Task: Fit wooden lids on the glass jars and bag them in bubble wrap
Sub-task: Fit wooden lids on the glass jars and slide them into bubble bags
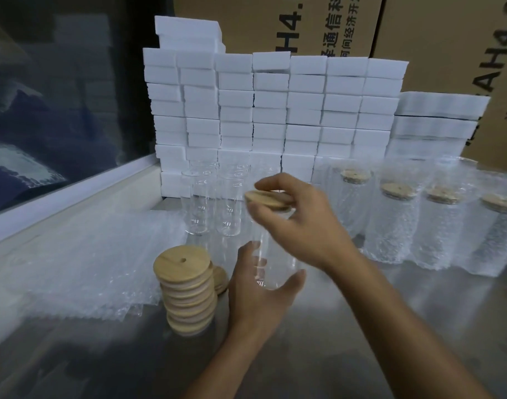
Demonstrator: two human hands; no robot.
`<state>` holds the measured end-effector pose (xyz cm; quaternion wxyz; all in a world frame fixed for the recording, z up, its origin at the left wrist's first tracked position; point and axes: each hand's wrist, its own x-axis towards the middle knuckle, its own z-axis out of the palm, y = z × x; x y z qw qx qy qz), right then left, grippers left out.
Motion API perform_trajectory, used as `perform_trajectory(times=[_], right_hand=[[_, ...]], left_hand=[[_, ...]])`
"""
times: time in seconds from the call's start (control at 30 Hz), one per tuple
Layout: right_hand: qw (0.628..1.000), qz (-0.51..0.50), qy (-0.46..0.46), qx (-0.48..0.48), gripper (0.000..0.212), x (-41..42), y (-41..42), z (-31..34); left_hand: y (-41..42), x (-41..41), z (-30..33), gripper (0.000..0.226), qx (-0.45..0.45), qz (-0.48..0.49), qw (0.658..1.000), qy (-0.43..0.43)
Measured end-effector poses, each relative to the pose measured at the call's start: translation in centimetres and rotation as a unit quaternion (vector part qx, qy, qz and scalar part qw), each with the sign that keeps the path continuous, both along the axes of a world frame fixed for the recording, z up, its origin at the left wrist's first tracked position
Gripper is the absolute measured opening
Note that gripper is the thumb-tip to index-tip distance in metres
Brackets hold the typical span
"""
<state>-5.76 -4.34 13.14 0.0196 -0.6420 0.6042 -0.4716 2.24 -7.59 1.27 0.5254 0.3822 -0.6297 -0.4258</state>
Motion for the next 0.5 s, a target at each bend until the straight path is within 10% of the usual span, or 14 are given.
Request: perform_trajectory(times=[0.5], right_hand=[[0.985,0.035,-0.152,0.072,0.033,-3.6,-0.6,-0.5]], left_hand=[[1.0,1.1,1.5,0.07,0.079,-0.128,0.984,0.099]])
